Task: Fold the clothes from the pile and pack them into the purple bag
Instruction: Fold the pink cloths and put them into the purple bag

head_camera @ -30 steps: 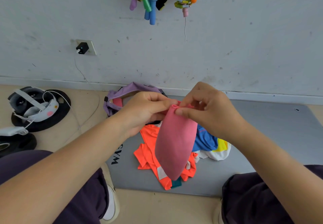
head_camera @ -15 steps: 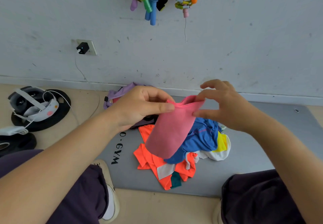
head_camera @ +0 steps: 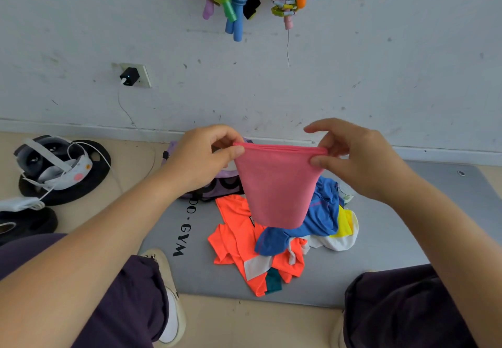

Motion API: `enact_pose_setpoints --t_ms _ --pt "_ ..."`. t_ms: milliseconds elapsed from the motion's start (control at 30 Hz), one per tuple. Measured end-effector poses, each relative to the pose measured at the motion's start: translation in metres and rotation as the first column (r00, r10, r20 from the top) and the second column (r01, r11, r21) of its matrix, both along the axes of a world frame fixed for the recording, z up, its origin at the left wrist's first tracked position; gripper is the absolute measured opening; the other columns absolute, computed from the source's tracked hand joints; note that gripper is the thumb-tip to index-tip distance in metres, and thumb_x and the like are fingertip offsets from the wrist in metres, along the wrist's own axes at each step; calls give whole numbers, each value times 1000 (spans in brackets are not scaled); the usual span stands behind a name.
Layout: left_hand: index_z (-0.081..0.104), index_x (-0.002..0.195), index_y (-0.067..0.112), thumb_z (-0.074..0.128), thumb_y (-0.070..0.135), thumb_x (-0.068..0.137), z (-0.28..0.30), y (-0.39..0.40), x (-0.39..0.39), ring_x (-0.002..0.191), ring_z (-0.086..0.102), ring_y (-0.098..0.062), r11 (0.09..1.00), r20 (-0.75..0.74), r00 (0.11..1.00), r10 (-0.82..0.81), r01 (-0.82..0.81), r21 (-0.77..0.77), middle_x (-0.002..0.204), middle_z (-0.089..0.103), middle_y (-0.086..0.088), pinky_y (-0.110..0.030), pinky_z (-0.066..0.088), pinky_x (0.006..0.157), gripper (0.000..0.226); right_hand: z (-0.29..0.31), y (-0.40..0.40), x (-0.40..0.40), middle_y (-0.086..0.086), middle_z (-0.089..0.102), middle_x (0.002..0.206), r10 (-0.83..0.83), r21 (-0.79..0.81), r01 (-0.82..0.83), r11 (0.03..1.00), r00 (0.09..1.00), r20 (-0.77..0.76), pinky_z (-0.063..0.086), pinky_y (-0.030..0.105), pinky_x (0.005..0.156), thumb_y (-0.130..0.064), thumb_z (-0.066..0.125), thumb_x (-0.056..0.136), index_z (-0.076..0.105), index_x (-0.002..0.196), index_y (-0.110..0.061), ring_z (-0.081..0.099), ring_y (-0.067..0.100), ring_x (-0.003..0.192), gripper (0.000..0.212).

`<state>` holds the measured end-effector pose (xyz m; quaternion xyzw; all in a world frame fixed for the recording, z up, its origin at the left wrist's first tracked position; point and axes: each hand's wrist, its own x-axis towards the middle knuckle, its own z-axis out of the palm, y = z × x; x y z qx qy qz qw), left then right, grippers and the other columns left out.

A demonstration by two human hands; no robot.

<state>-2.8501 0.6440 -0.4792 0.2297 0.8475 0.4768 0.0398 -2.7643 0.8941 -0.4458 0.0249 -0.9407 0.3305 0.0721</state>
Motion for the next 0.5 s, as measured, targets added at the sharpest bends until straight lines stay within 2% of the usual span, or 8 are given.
enact_pose_setpoints --t_ms 67,133,200,300,367,433,467,500 --pt "66 87 24 65 10 92 0 0 1 85 65 -19 999 21 999 -42 42 1 89 70 1 -44 54 90 15 -1 0 0 -6 65 87 -2 102 -2 995 999 43 46 24 82 -13 72 84 69 103 -23 59 11 81 22" --pt "61 91 21 59 11 96 -1 0 1 89 62 -18 995 73 992 -99 99 5 94 68 -3 -51 52 94 12 -1 1 -1 -6 67 88 14 84 -22 996 996 89 47 22 81 -16 68 87 68 91 -20 60 6 82 6" --pt "58 95 19 53 14 100 -1 2 2 96 63 -23 988 213 966 -143 127 88 96 68 -8 -48 55 92 8 -1 3 0 -1 68 86 51 -162 -26 986 988 149 48 23 80 -17 63 91 65 91 -15 61 6 81 3" --pt "60 89 22 53 17 100 5 7 4 71 62 -6 952 335 932 -140 35 303 72 64 10 -21 54 63 14 -4 0 1 -2 56 73 75 -540 40 840 979 190 50 26 71 -24 53 98 59 88 -13 54 9 71 16" --pt "64 87 23 57 27 98 11 8 5 64 59 -6 875 397 902 -168 -49 481 72 62 8 -21 48 57 14 -5 -4 -1 -7 54 67 58 -669 64 741 986 159 50 23 61 -28 51 99 56 87 -15 52 7 61 19" --pt "69 103 20 59 51 91 17 7 6 92 67 -15 798 500 796 -341 -35 601 102 70 1 -27 53 73 35 -4 -5 -3 -5 55 68 0 -718 79 692 994 109 51 22 55 -30 51 100 57 92 -12 53 8 58 20" --pt "71 111 21 64 59 84 16 7 9 105 67 -16 797 533 734 -422 20 604 115 70 0 -28 55 79 47 -4 -5 -4 -2 56 71 -39 -722 89 686 996 85 51 24 55 -31 51 100 57 96 -10 54 9 60 22" --pt "73 112 24 73 59 77 12 7 13 108 67 -13 814 552 688 -471 99 572 118 71 1 -26 55 81 50 -4 -5 -5 3 57 76 -81 -725 105 681 994 68 53 26 57 -31 51 100 57 100 -7 56 11 62 25"
